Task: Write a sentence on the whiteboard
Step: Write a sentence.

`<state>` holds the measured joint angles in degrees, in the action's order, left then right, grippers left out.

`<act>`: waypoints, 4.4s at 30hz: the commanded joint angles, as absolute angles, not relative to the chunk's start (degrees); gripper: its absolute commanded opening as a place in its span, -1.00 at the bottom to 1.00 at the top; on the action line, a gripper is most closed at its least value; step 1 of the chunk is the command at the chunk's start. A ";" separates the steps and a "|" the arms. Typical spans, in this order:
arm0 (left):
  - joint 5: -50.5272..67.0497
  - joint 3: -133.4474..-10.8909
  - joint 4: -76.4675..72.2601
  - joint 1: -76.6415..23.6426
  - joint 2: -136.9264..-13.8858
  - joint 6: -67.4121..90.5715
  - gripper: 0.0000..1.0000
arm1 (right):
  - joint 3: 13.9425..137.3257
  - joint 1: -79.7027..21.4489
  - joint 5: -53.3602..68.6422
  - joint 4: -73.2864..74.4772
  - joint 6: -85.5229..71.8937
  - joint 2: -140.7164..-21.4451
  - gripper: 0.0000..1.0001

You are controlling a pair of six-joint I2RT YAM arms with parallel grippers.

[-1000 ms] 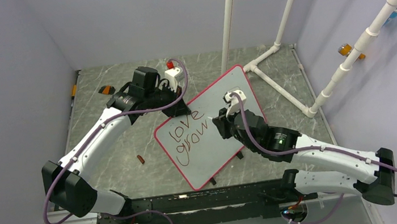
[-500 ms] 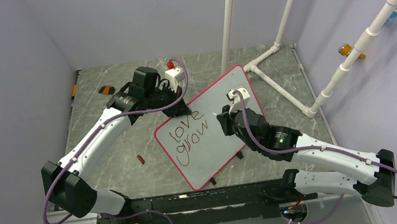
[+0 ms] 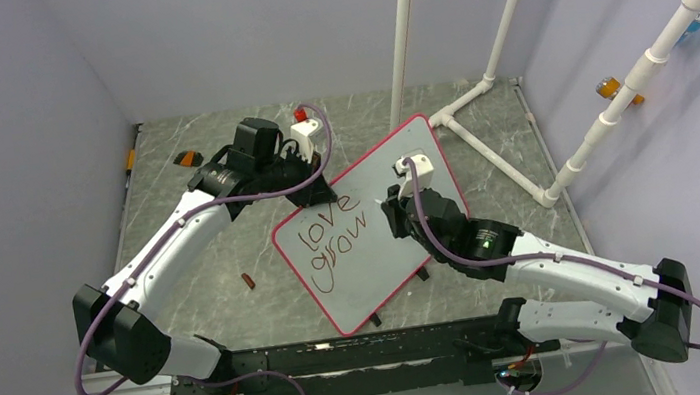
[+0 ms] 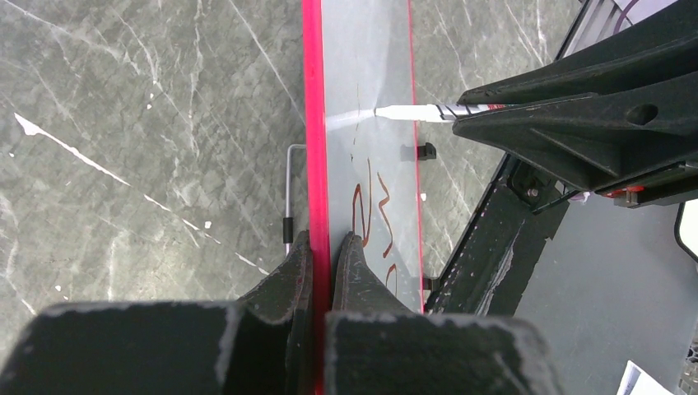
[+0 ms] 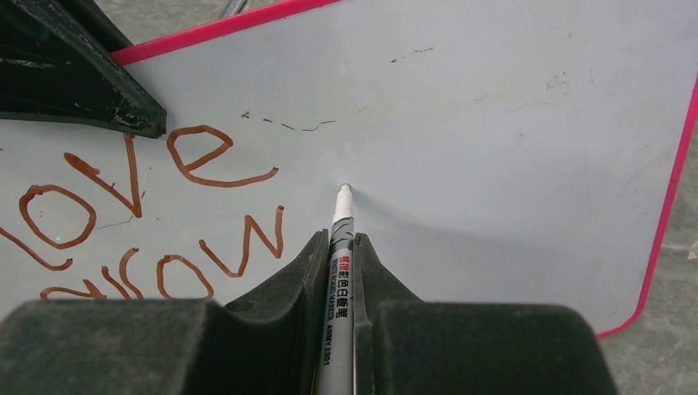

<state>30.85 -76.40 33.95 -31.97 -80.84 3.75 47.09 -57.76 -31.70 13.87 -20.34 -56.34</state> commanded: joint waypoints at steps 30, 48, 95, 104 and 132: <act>20.79 -76.14 31.75 -32.32 -79.38 -5.64 -1.00 | 42.72 -57.60 -27.55 14.10 -23.34 -53.14 -1.00; 20.92 -76.11 31.70 -32.43 -79.04 -5.57 -1.00 | 41.75 -57.57 -29.58 18.09 -25.02 -53.06 -1.00; 20.12 -75.87 31.80 -32.49 -79.68 -5.76 -1.00 | 40.87 -52.08 -28.42 12.05 -15.93 -42.16 -1.00; 20.52 -75.92 31.65 -32.52 -79.81 -5.71 -1.00 | 39.85 -45.26 -22.51 11.03 -14.68 -42.11 -1.00; 20.56 -75.87 31.71 -32.85 -79.76 -5.69 -1.00 | 41.06 -40.71 -11.74 4.80 -14.32 -49.61 -1.00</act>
<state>29.32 -76.18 34.30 -32.71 -79.99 3.92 39.48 -40.73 -15.42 8.45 -14.52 -49.41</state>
